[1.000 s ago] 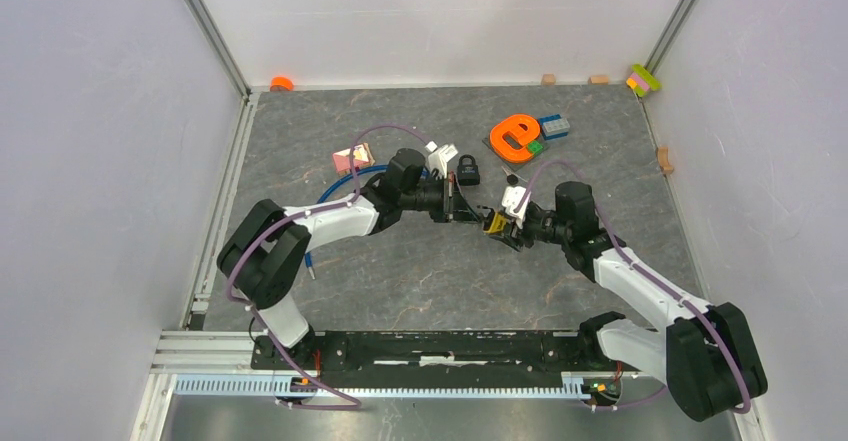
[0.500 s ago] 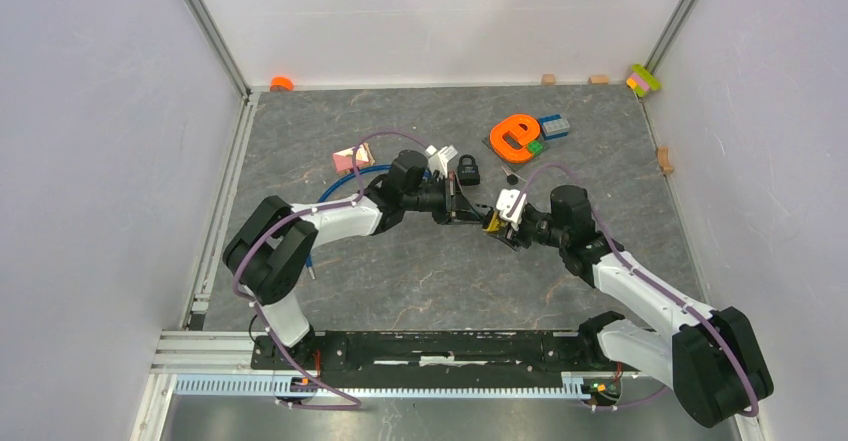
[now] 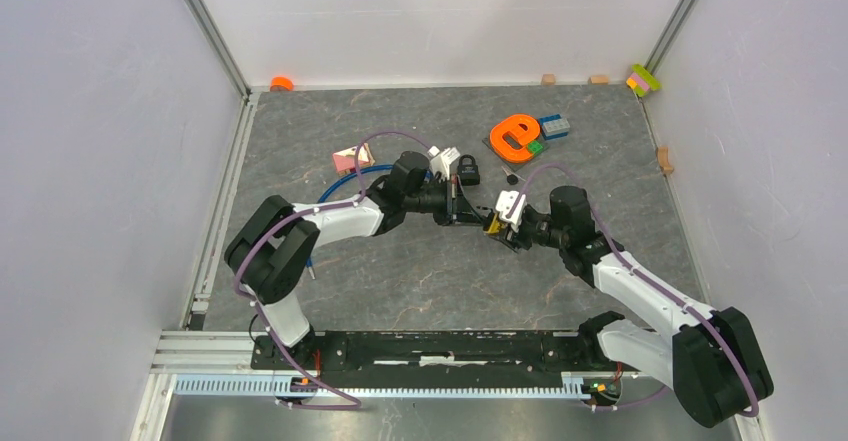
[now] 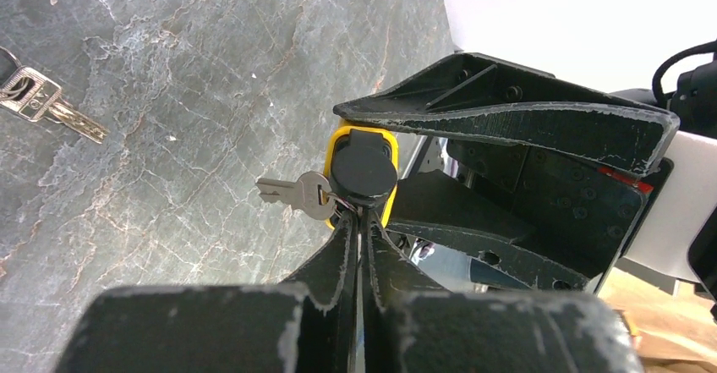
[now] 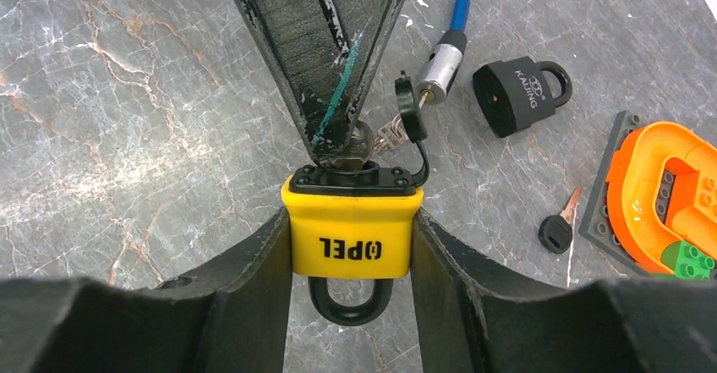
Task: Unlock with the key
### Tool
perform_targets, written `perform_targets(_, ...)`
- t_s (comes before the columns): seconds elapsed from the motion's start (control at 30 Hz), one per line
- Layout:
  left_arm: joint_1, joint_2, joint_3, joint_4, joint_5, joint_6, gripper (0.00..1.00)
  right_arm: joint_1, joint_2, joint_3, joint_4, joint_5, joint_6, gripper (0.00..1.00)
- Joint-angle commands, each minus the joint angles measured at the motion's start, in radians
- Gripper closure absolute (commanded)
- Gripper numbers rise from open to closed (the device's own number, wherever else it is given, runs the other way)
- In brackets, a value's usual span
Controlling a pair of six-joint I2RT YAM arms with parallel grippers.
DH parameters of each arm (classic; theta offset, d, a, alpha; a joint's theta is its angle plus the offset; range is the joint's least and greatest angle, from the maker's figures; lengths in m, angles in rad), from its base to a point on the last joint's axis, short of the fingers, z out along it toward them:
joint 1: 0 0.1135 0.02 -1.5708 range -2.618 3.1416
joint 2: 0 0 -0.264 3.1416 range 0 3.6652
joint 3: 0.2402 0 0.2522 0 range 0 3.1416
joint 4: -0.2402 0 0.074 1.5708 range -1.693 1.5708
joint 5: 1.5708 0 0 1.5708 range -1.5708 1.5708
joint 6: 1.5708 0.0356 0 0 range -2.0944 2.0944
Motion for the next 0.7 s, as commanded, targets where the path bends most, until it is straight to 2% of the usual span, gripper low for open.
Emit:
perform_targets(0.0,-0.025,-0.026,0.014,-0.001,0.017,0.101,0.87,0.016,-0.037,0.058,0.084,-0.078,-0.028,1.0)
perform_targets(0.13,-0.025,-0.042,0.019,-0.018,0.0,0.145,0.67,0.015,-0.047,0.065,0.051,-0.083,-0.043,1.0)
perform_targets(0.23,-0.023,-0.055,0.028,-0.041,-0.015,0.186,0.6,0.011,-0.048,0.062,0.03,-0.087,-0.055,1.0)
perform_targets(0.43,-0.022,-0.08,0.041,-0.07,-0.033,0.256,0.58,0.001,-0.049,0.055,0.012,-0.114,-0.063,1.0)
perform_targets(0.53,-0.022,-0.091,0.041,-0.077,-0.041,0.292,0.6,-0.002,-0.045,0.053,0.009,-0.136,-0.06,1.0)
perform_targets(0.67,-0.023,-0.087,0.047,-0.078,-0.04,0.314,0.69,-0.005,-0.034,0.054,0.001,-0.162,-0.062,1.0)
